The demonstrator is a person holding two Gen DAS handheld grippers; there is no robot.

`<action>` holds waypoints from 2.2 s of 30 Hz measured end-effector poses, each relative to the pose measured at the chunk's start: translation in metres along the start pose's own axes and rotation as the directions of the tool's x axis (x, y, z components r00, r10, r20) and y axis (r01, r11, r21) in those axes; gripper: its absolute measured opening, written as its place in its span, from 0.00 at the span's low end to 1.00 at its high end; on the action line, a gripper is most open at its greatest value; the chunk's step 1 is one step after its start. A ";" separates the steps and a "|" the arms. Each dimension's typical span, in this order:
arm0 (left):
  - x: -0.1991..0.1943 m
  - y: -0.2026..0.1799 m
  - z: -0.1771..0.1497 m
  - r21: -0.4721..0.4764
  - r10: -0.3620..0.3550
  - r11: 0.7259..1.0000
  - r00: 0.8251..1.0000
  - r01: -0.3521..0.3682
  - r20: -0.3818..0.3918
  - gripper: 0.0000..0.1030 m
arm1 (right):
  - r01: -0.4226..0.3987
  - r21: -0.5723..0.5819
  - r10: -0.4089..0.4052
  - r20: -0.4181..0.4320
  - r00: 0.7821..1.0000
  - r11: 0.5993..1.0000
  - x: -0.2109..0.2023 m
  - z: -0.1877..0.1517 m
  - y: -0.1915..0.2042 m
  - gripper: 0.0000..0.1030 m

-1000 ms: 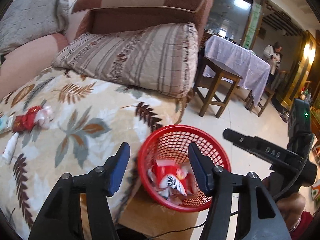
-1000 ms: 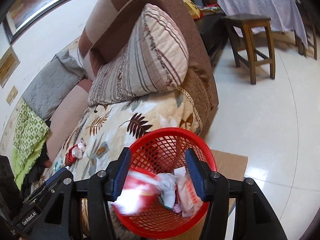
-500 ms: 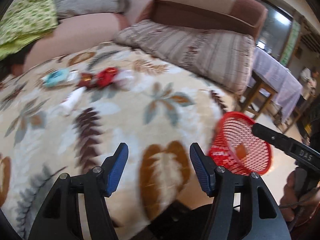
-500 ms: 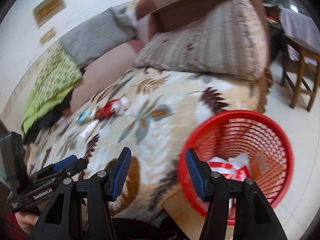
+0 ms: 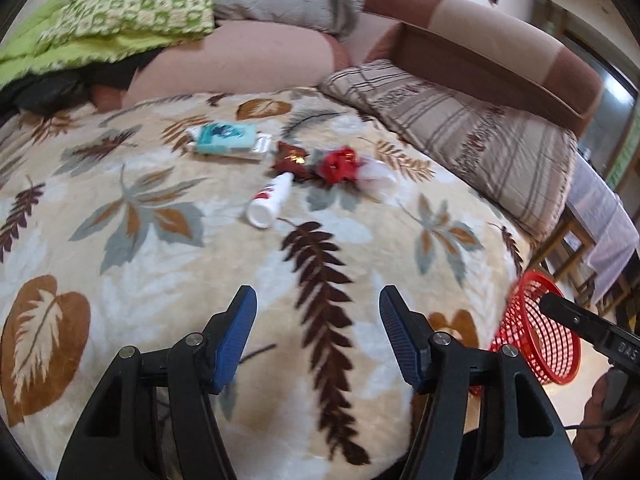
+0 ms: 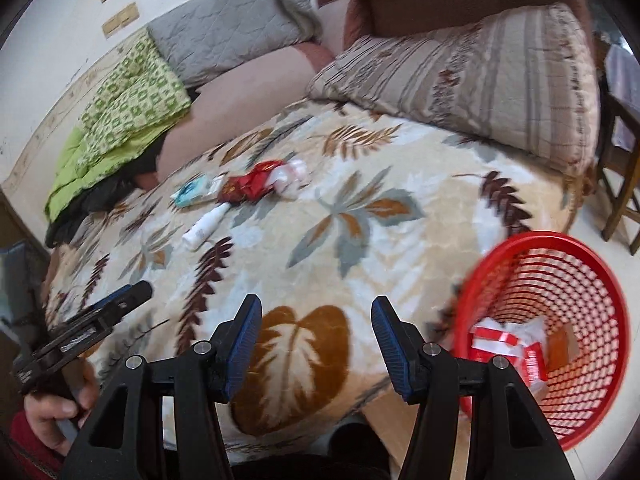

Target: Collect trash

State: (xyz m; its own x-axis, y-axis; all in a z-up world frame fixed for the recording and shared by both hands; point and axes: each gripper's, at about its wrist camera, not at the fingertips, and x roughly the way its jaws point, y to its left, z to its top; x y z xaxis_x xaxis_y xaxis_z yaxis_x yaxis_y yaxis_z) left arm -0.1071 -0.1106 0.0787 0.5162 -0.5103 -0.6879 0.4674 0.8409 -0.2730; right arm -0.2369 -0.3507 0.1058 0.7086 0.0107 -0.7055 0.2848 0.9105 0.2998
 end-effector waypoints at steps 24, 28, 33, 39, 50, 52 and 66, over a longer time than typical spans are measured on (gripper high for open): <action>0.151 0.022 0.078 0.037 0.100 0.995 0.977 -0.094 -0.190 0.28 | -0.091 0.073 0.094 -0.041 0.995 0.993 0.078 0.090 -0.007 0.60; 0.140 0.021 0.068 0.056 0.103 0.994 0.982 -0.095 -0.161 0.28 | -0.098 0.165 0.111 -0.074 0.991 0.982 0.125 0.123 -0.009 0.60; 0.115 0.028 0.052 -0.007 0.070 0.997 0.981 -0.072 -0.180 0.28 | -0.034 0.289 0.084 -0.161 0.983 0.957 0.206 0.158 -0.013 0.60; 0.094 0.035 0.033 -0.036 0.073 0.996 0.978 -0.082 -0.195 0.28 | 0.024 0.300 0.059 -0.263 0.963 0.954 0.260 0.165 0.004 0.46; 0.093 0.043 0.030 -0.015 0.082 0.996 0.990 -0.084 -0.111 0.28 | -0.051 0.137 0.070 -0.140 0.988 0.989 0.181 0.092 0.050 0.38; 0.086 0.044 0.029 -0.018 0.090 0.996 0.991 -0.092 -0.096 0.28 | -0.052 0.082 0.061 -0.112 0.992 0.995 0.167 0.077 0.062 0.38; 0.001 0.050 -0.007 -0.034 0.237 0.972 0.968 -0.234 0.087 0.28 | -0.128 -0.155 0.122 -0.046 0.991 0.980 0.107 0.023 0.118 0.38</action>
State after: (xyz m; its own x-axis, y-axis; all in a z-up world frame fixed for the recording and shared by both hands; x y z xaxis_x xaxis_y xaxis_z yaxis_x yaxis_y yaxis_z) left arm -0.0885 -0.0677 0.0601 0.6728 -0.3106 -0.6715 0.3085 0.9427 -0.1270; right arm -0.1127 -0.2516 0.0806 0.7073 0.1406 -0.6928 0.0888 0.9546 0.2845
